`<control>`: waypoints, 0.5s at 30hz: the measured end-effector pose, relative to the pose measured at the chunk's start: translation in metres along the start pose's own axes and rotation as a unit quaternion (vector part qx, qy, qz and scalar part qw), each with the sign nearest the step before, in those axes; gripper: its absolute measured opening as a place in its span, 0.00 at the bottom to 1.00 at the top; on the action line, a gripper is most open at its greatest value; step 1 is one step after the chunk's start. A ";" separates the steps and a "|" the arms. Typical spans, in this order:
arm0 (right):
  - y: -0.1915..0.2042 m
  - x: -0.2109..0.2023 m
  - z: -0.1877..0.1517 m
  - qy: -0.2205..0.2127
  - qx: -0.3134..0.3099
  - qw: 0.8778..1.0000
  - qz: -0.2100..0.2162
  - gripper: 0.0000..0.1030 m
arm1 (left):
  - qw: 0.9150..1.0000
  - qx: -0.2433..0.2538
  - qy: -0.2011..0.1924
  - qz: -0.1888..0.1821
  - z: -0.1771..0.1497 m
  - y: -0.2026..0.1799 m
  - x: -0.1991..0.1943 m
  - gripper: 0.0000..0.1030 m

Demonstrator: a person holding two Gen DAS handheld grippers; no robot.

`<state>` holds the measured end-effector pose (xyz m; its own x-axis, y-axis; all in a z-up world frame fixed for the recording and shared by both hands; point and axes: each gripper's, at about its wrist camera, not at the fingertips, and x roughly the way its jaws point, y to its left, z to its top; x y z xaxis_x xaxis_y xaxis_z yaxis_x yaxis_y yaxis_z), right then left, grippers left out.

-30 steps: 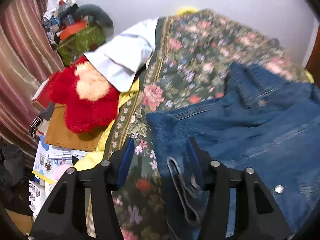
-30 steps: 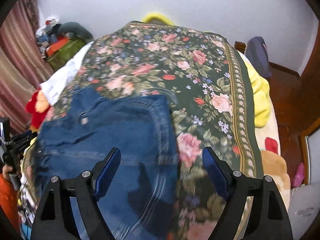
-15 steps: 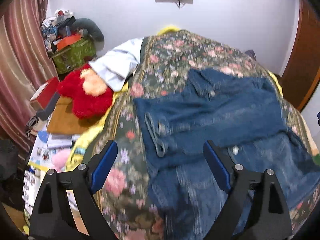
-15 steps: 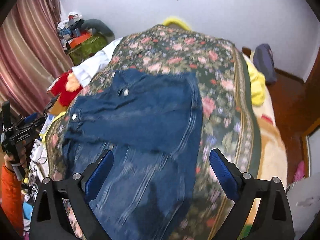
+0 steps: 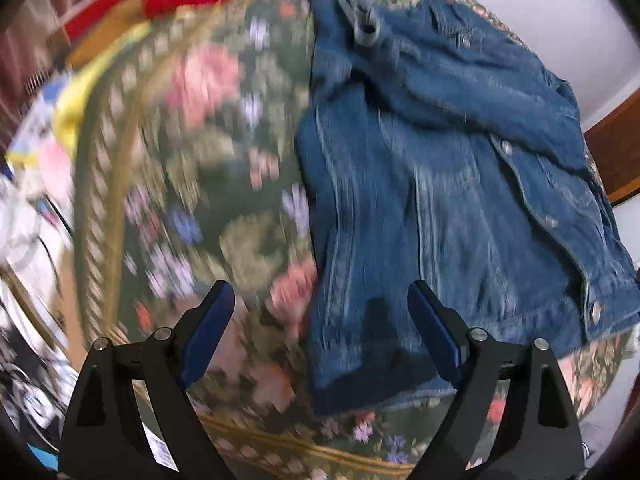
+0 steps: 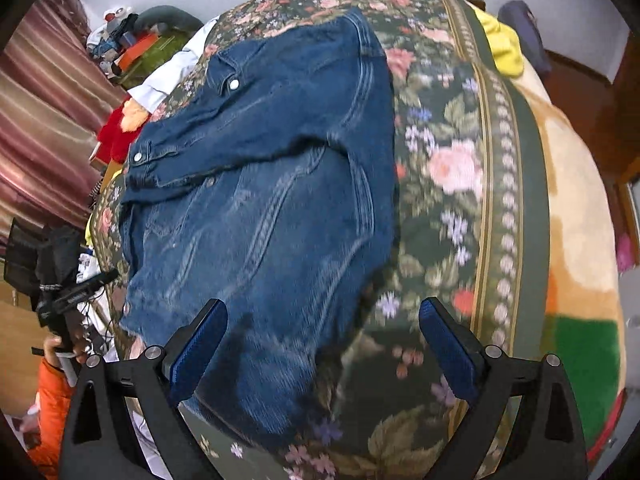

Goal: Fold large clothes
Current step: 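Grasp the jacket hem with the right gripper while the left gripper pinches the hem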

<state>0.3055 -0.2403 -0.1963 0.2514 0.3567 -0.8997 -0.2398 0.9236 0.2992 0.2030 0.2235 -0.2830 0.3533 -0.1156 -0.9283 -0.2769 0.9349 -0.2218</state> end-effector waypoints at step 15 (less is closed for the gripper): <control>0.009 0.000 -0.022 0.007 0.014 0.996 0.082 0.28 | 0.996 -0.042 0.022 -0.081 -0.042 -0.007 0.014 0.37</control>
<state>0.2826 -0.2347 -0.2006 0.1979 0.5019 -0.8420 -0.2502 0.8564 0.4516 0.1727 0.2013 -0.3072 0.3601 -0.2792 -0.8901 -0.2941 0.8715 -0.3924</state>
